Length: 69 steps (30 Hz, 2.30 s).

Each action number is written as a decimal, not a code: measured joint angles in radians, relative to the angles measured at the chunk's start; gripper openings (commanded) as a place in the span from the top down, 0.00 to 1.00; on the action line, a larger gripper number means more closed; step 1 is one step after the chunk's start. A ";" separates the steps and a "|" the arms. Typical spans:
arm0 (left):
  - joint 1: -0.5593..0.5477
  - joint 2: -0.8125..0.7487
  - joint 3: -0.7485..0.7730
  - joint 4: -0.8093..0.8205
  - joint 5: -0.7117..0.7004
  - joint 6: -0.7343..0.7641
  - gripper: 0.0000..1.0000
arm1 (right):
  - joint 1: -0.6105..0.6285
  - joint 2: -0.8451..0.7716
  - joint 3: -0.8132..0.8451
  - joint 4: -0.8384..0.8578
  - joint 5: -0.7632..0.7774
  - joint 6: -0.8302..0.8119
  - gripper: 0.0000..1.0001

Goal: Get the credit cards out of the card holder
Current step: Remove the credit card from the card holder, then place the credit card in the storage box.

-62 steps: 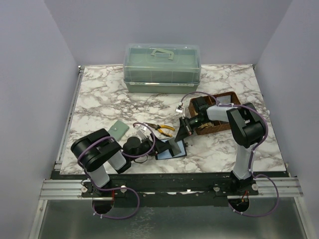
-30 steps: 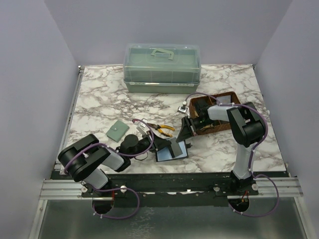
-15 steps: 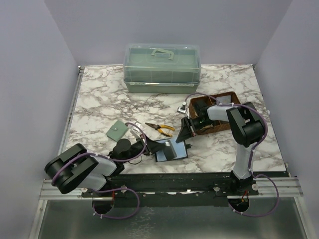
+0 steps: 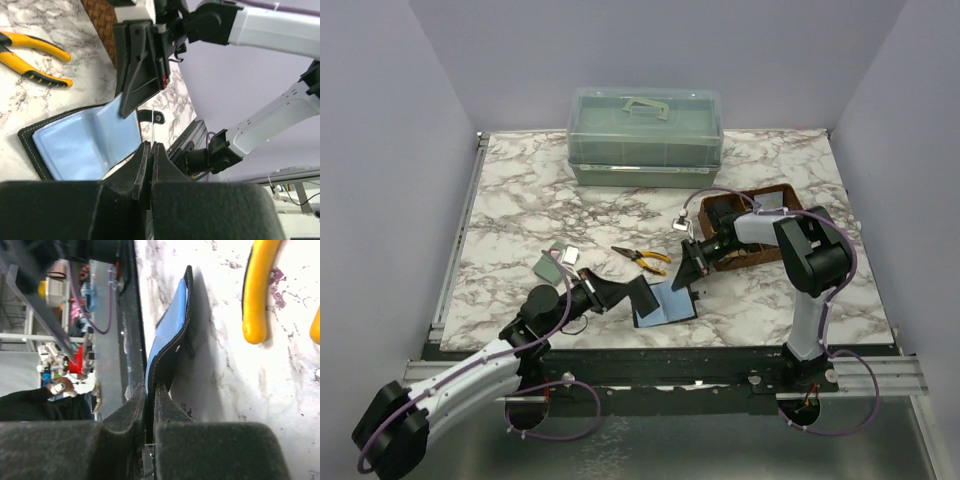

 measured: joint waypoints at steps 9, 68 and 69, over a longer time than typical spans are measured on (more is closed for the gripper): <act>0.006 -0.180 0.018 -0.264 -0.050 0.030 1.00 | 0.063 -0.029 0.005 -0.005 0.222 -0.011 0.43; 0.052 0.186 0.375 -0.236 -0.049 0.357 0.01 | -0.304 -0.335 0.399 -0.547 0.331 -0.606 1.00; 0.053 0.184 0.387 -0.263 -0.058 0.374 0.01 | -0.331 -0.339 0.440 -0.575 0.384 -0.630 1.00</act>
